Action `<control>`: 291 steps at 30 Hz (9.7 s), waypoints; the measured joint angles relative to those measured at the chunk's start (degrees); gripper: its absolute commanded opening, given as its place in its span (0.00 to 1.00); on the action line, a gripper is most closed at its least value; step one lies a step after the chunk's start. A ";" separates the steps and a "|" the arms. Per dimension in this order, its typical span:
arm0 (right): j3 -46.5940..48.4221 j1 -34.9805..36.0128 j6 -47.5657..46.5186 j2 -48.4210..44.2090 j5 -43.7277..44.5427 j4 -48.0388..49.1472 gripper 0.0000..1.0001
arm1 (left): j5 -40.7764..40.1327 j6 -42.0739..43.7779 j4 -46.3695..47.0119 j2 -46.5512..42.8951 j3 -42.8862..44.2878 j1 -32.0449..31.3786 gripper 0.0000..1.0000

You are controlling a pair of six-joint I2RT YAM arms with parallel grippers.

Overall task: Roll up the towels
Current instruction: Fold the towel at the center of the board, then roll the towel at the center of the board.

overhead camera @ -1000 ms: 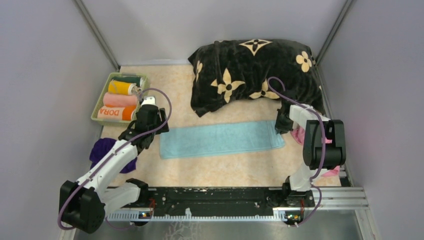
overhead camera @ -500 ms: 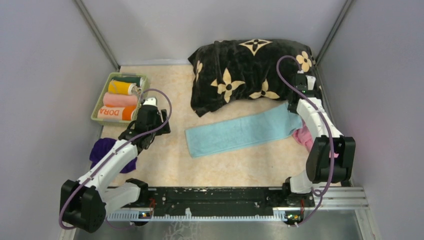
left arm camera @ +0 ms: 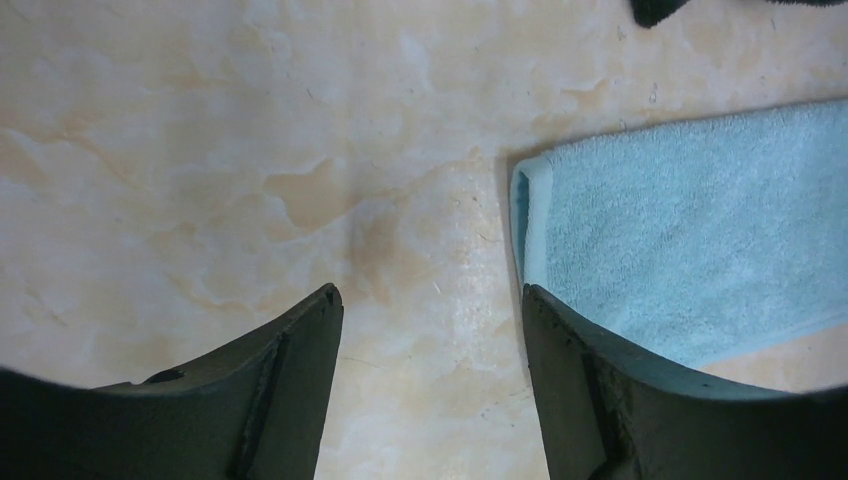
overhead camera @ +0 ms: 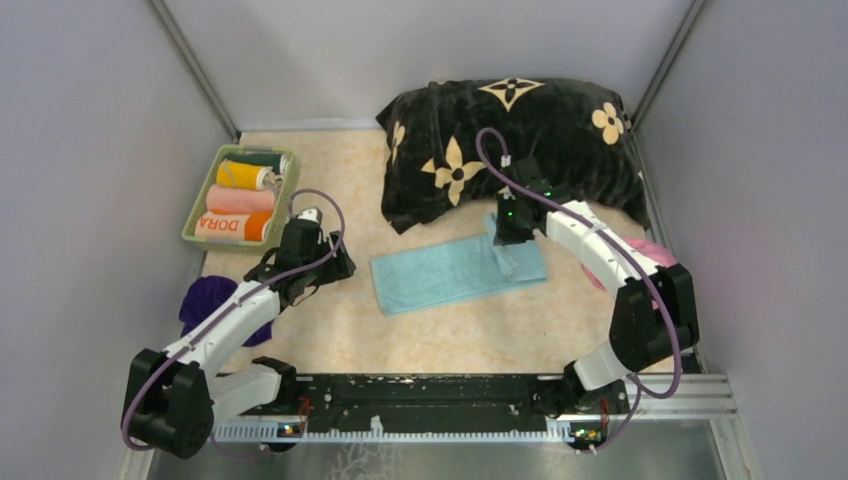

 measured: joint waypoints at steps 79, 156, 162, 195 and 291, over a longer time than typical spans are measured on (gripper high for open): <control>13.62 29.81 22.71 26.84 -7.87 19.80 0.01 | 20.81 -13.90 16.70 15.12 -7.56 -2.08 0.25; -30.38 -4.48 15.67 -1.53 -32.70 52.57 0.48 | 14.25 -18.38 10.34 5.62 -3.10 -2.45 0.50; -24.24 -4.50 17.64 8.26 -34.95 61.55 0.48 | 15.85 -17.20 15.17 10.71 1.07 -2.69 0.47; -25.14 7.96 4.22 -9.16 -17.33 25.42 0.48 | 4.66 -5.31 3.37 12.09 8.87 -2.19 0.65; -13.22 21.70 -6.16 0.87 -0.70 33.68 0.49 | 18.82 -16.39 8.90 5.42 -6.71 -7.45 0.62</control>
